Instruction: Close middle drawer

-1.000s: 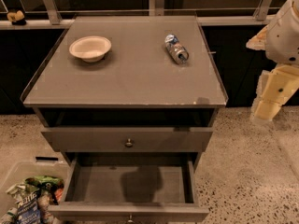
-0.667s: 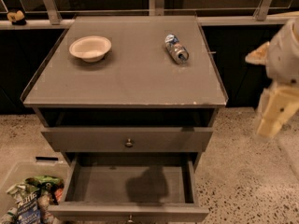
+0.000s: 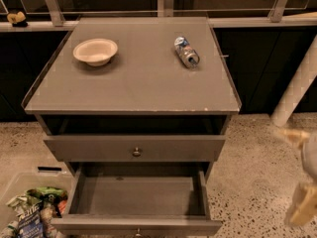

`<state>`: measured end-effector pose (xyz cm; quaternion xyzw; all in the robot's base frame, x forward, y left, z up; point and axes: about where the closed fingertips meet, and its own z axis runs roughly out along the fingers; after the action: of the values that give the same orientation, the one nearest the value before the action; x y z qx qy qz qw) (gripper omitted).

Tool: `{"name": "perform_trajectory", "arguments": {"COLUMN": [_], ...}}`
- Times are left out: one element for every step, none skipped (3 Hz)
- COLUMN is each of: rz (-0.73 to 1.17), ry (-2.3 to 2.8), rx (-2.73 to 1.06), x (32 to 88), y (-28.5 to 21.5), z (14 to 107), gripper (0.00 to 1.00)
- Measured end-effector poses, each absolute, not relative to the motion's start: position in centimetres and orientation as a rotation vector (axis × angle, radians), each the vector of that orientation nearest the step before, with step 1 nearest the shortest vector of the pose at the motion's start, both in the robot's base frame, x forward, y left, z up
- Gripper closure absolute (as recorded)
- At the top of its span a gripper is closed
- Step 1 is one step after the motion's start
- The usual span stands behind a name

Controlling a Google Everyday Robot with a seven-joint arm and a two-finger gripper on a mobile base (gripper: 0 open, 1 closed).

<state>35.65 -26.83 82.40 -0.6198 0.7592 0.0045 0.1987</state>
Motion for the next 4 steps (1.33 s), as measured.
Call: {"name": "perform_trajectory", "arguments": {"rz": [0.254, 0.482, 0.642, 0.658], "ry": [2.154, 2.124, 2.055, 2.046], "rx": [-1.766, -1.776, -1.831, -1.834], "x": [30.1, 26.1, 23.8, 23.7], "y": [-29.2, -30.6, -29.9, -29.8], "z": [71.3, 64.0, 59.9, 59.4], "gripper": [0.0, 0.0, 0.0, 0.0]}}
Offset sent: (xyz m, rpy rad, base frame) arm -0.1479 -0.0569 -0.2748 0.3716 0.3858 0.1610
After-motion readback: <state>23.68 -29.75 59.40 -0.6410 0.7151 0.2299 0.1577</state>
